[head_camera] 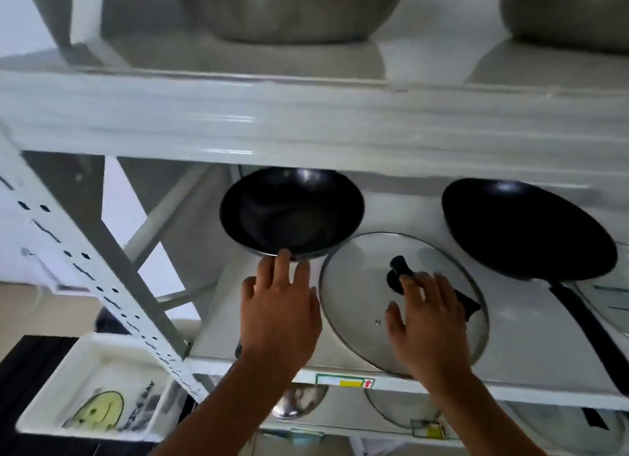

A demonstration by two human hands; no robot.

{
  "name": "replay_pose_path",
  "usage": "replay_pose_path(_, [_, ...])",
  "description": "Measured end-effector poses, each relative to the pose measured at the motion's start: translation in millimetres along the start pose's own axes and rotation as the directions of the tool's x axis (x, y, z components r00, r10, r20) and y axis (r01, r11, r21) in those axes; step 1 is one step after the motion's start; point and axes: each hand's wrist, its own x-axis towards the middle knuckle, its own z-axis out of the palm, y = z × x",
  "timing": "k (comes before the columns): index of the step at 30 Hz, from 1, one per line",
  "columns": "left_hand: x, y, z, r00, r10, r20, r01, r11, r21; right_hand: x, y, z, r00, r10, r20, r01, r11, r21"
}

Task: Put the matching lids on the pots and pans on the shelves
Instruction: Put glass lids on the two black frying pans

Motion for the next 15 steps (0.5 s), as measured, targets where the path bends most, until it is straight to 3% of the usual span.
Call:
replay_pose_path(3, [4,-14,20,0.996,-0.043,0.082,0.043,0.999,0.005,18,13,16,0.997,0.075,0.029,-0.068,0.978,-0.197])
replay_pose_path(6, [3,-18,32,0.984,-0.105,0.142,0.109,0.994,-0.019,38,26,14,0.98,0.128,0.155,-0.073,0.944,-0.32])
replay_pose_path(10, [0,-28,39,0.977,-0.151,0.153,0.157,0.987,-0.026,55,39,5,0.953,0.051,0.3,-0.012,0.991,-0.13])
replay_pose_path(15, [-3,-47,46,0.991,-0.091,0.095,0.099,0.991,-0.085,16,41,-27,0.951,0.021,0.309,-0.014,1.0,-0.027])
